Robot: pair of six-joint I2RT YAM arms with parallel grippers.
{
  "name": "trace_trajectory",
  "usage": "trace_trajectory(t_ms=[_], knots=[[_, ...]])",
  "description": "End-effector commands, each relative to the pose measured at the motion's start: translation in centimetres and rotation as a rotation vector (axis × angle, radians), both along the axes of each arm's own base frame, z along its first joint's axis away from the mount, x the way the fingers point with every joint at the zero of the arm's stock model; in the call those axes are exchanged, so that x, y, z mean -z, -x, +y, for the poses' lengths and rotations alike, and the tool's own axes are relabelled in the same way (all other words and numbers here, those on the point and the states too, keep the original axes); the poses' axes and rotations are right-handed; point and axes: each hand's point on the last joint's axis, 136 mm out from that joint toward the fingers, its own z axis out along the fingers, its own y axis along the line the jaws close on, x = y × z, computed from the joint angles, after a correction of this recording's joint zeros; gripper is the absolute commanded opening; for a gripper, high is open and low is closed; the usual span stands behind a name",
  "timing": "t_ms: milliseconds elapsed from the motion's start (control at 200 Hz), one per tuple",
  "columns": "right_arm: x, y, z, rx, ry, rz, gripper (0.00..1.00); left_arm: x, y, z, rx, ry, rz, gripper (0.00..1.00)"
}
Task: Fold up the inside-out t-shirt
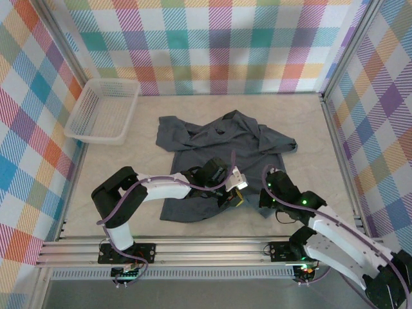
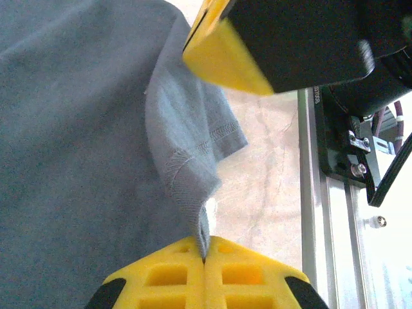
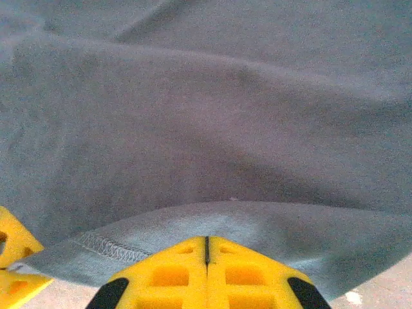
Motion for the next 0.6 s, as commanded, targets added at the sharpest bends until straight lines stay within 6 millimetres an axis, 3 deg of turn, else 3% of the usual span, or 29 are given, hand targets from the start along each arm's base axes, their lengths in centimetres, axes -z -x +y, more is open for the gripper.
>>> trace_trajectory(t_ms=[0,130,185,360,465,595], knots=[[0.7,0.5,-1.1,0.043,0.021,0.008,0.00,-0.9,-0.4,0.1,-0.014,0.018,-0.011,0.11],[0.6,0.5,-0.1,0.011,-0.011,0.022,0.00,-0.8,-0.2,0.4,-0.006,0.001,-0.005,0.34],[0.4,0.5,-0.1,0.011,-0.002,0.036,0.08,-0.9,0.1,1.3,0.006,-0.027,-0.017,0.40],[-0.8,0.2,1.6,-0.078,-0.025,0.032,0.15,-2.8,1.6,5.9,0.039,-0.135,-0.128,0.45],[-1.5,0.0,3.0,-0.147,-0.058,0.020,0.23,-1.4,3.1,9.8,0.084,-0.314,-0.182,0.46],[-1.4,-0.4,3.3,-0.155,-0.052,0.022,0.30,0.9,3.7,13.4,0.147,-0.518,-0.237,0.47]])
